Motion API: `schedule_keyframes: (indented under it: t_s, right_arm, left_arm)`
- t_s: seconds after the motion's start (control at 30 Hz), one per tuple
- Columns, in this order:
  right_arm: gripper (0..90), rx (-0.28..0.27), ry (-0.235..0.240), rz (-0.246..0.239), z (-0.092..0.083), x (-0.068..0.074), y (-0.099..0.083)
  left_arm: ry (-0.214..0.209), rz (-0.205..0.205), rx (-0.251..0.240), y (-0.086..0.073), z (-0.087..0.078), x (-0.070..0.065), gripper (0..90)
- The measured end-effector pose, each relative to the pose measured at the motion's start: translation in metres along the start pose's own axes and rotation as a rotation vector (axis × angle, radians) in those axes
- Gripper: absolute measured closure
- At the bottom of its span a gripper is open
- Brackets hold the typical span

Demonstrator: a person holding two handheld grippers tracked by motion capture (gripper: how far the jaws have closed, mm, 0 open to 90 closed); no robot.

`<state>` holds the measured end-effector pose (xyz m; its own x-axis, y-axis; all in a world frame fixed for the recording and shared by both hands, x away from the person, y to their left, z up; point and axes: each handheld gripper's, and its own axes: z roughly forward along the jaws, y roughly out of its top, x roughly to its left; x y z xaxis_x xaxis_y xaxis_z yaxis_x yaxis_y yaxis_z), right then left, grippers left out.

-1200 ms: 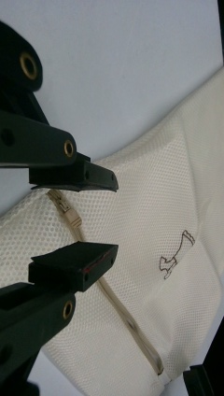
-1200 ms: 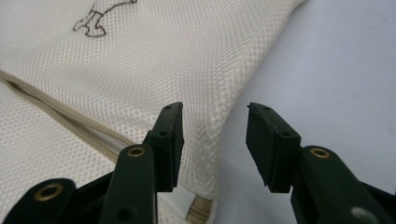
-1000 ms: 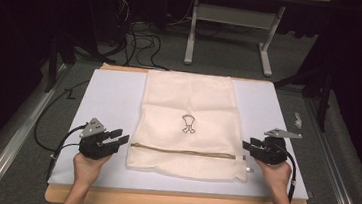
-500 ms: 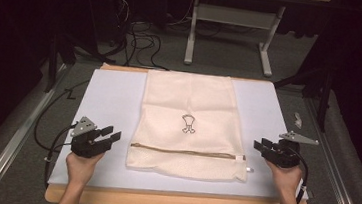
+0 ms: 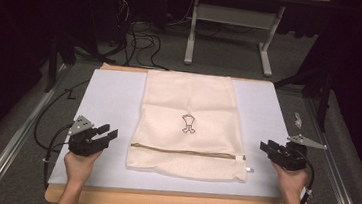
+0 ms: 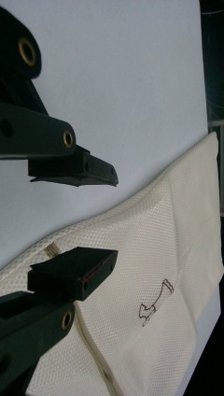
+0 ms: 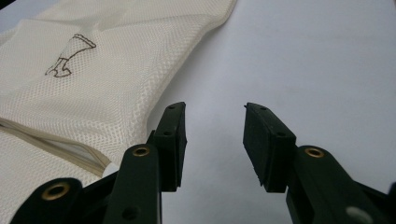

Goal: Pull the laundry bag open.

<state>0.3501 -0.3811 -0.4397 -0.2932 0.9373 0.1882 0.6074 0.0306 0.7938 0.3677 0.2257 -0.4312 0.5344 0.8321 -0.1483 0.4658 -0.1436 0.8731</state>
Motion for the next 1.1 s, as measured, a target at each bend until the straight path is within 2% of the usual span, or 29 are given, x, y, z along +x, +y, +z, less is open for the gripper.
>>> schedule_keyframes:
  t_s: [0.33,0.57,0.83,1.03,1.1]
  right_arm:
    - [59.2,-0.008,-0.014,0.019,-0.001,-0.009,-0.006]
    - [57.8,-0.010,-0.034,0.032,0.002,-0.015,-0.010]
    - [57.5,-0.013,-0.061,0.050,0.005,-0.021,-0.013]
    - [57.5,-0.019,-0.077,0.064,0.009,-0.026,-0.017]
    - [57.5,-0.030,-0.083,0.056,0.011,-0.028,-0.018]
  left_arm:
    - [0.009,-0.025,-0.007,-0.003,0.000,0.006,56.8]
    - [0.029,-0.047,-0.013,-0.005,0.003,0.012,56.2]
    - [0.062,-0.039,0.003,-0.006,0.009,0.016,56.2]
    - [0.085,-0.047,0.004,-0.008,0.015,0.020,56.2]
    - [0.090,-0.055,0.006,-0.009,0.017,0.022,56.2]
